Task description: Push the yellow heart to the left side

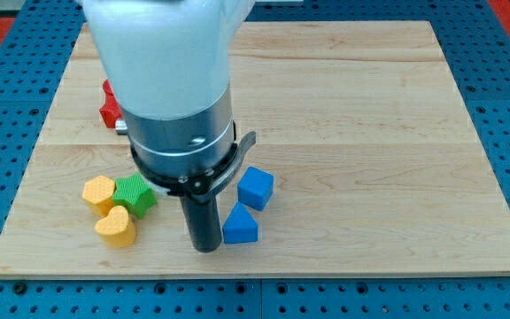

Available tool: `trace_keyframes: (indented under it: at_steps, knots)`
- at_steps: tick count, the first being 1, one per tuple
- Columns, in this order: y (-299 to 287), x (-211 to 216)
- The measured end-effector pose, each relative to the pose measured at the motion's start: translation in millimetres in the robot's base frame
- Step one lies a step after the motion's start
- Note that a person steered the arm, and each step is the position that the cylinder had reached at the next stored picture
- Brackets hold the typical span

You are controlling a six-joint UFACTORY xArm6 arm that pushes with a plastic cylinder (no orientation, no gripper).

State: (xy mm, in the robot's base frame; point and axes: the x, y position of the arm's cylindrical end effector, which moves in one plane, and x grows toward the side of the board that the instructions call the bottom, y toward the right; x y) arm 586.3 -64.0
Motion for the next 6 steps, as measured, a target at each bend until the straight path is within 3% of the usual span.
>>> trace_keyframes:
  at_steps: [4,6]
  knots:
    - [-97,-32]
    - [-102,-62]
